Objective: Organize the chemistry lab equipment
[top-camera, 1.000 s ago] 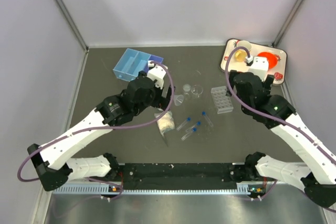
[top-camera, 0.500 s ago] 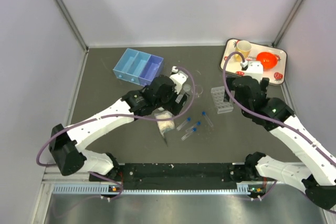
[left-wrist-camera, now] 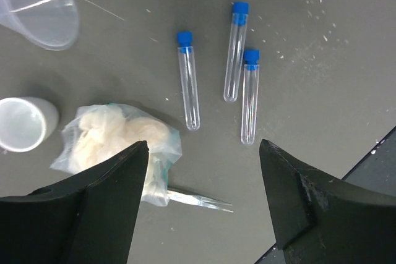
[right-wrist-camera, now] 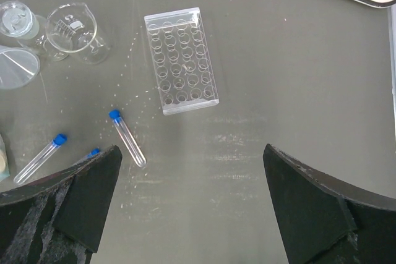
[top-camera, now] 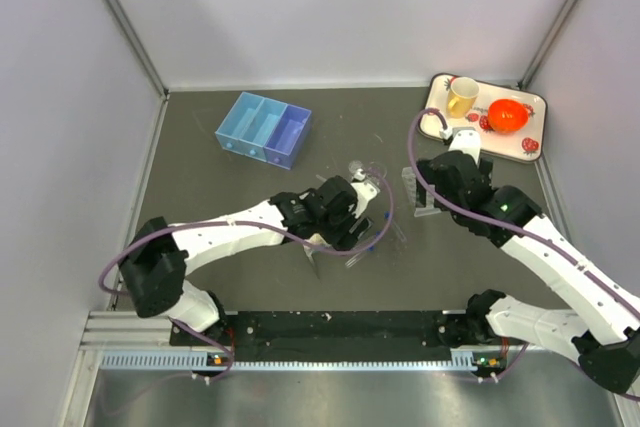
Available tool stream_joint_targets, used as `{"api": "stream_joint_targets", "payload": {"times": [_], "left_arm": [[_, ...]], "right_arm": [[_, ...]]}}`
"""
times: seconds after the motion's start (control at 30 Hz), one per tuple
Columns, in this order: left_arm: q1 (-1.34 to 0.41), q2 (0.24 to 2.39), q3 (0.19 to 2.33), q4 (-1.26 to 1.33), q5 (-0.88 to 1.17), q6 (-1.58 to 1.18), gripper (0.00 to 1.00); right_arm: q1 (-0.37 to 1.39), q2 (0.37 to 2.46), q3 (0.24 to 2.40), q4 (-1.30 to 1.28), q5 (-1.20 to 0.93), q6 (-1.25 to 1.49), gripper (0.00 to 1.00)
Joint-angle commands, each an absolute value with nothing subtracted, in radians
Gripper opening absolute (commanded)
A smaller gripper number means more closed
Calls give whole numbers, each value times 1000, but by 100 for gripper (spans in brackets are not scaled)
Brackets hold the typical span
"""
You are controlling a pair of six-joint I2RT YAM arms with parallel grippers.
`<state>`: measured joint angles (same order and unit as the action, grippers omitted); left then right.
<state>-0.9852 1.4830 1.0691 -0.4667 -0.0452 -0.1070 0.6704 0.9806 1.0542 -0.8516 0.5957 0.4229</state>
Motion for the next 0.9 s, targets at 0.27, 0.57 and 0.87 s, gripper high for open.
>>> {"api": "stream_joint_targets", "payload": {"times": [0.27,0.57,0.87], "left_arm": [[-1005,1620,1037,-342,-103,-140,72],[-977,1715,1037,-305,-65,-127,63],[-956,1764,1037,-298,-51,-104,49]], "right_arm": [[664,910,1012,-831,563,442,99],[664,907,997,-830,554,443,99],[664,902,989,-830,552,443,99]]}}
